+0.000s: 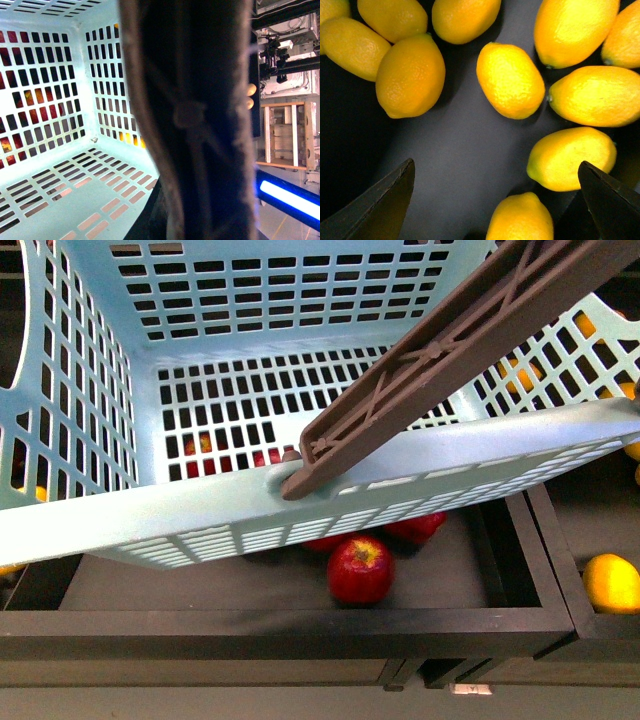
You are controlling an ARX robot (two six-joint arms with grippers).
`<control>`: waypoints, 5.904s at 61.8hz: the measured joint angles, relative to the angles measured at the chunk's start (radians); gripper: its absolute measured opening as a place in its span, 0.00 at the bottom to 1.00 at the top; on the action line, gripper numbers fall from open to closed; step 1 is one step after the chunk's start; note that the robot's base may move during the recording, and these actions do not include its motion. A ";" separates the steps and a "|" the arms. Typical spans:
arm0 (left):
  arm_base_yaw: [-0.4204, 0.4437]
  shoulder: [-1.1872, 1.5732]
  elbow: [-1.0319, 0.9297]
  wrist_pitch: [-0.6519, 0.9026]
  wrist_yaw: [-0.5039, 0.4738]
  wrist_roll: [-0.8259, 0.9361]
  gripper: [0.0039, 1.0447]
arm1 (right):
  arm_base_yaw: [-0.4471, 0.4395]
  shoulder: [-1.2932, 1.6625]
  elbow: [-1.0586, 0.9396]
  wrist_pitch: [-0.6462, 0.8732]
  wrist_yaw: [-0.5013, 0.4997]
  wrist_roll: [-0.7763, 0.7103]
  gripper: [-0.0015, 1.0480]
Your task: Pick lemon and mango into basket
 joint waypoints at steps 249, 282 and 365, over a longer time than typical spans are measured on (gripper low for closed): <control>0.000 0.000 0.000 0.000 0.000 0.000 0.04 | 0.731 -0.869 -0.209 -0.116 0.049 -0.167 0.53; 0.000 0.000 -0.003 0.000 -0.003 0.001 0.04 | 0.543 -1.179 -0.386 -0.169 0.165 -0.258 0.92; 0.000 0.000 -0.003 0.000 0.000 0.002 0.04 | 0.392 -1.654 -0.988 0.261 -0.170 -0.633 0.66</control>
